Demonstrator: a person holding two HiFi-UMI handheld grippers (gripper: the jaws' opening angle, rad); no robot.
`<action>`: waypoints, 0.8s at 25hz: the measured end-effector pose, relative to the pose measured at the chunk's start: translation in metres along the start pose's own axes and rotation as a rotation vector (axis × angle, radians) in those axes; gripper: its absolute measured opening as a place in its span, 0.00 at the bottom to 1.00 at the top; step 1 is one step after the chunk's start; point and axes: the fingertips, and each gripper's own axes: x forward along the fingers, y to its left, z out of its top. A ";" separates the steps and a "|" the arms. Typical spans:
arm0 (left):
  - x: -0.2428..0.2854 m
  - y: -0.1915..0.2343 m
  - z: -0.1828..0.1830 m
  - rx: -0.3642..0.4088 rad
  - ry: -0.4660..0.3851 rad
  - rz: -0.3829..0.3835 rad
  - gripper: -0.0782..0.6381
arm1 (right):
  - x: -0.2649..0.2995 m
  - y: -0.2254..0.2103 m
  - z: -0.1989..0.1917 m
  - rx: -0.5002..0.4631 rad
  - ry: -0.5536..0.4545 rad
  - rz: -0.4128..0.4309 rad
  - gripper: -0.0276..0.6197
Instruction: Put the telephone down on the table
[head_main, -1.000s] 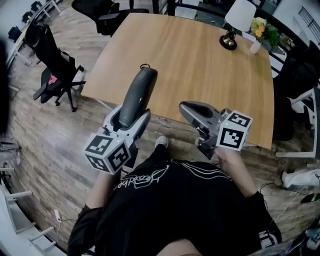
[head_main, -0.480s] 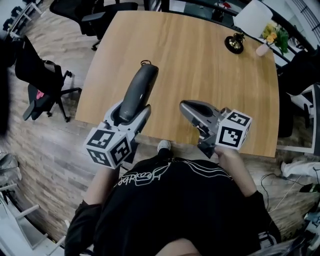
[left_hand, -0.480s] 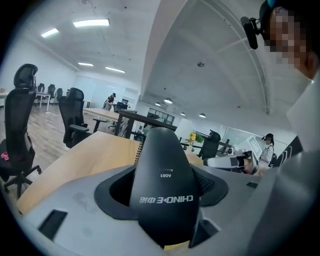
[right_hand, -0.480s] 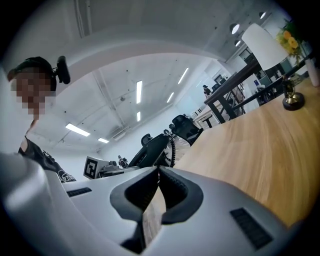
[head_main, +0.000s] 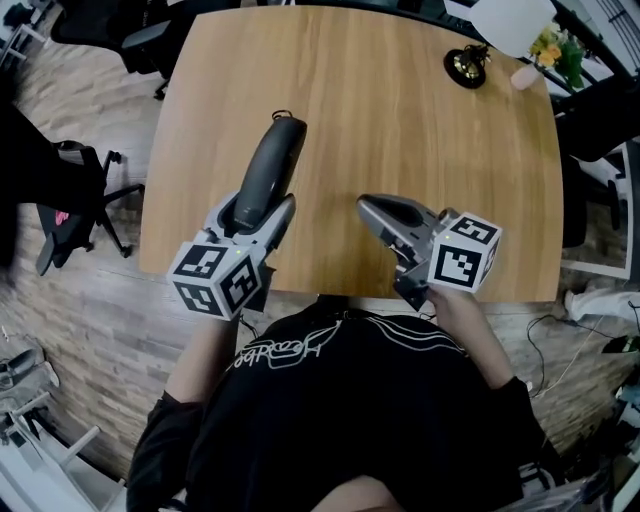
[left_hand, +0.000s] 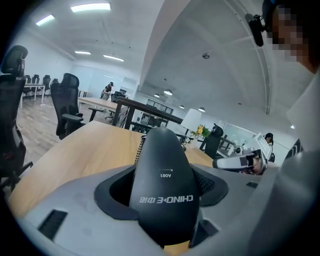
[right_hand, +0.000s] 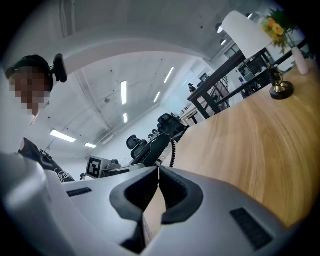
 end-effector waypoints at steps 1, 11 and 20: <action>0.006 0.003 -0.002 0.009 0.007 0.001 0.51 | 0.000 -0.005 -0.001 0.010 0.001 -0.009 0.10; 0.072 0.042 -0.043 0.050 0.136 0.012 0.51 | 0.013 -0.053 -0.008 0.087 0.023 -0.065 0.10; 0.110 0.053 -0.081 0.030 0.214 0.012 0.51 | 0.017 -0.084 -0.019 0.135 0.030 -0.098 0.10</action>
